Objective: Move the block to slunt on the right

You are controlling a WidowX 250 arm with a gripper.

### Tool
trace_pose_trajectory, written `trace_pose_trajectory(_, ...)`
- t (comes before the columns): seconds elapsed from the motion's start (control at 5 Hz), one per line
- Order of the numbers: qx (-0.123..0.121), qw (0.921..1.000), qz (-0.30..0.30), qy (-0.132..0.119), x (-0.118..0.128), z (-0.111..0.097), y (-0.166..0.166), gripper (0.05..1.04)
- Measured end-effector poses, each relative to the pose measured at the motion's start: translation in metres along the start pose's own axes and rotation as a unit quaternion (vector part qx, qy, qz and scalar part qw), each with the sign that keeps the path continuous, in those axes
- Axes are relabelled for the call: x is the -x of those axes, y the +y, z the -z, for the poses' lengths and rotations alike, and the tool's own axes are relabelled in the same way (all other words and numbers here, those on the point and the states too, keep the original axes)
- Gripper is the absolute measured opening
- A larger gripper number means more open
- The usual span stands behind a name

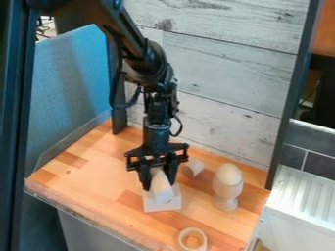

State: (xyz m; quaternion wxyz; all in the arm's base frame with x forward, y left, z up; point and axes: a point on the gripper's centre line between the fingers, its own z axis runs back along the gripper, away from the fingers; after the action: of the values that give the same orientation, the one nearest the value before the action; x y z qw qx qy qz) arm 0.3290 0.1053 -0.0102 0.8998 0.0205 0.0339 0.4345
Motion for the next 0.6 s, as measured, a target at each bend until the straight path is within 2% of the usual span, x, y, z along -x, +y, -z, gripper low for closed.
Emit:
trace_pose_trajectory(0.2,-0.007,0.9999,0.006,-0.005,0.0014,-0.0002,-0.0023,0.945)
trace_pose_trajectory(0.4,-0.007,0.9999,0.008,-0.004,0.0017,-0.0002,-0.0023,1.007)
trace_pose_trajectory(0.6,-0.010,0.9999,0.008,0.000,0.0035,0.0004,-0.0011,1.002)
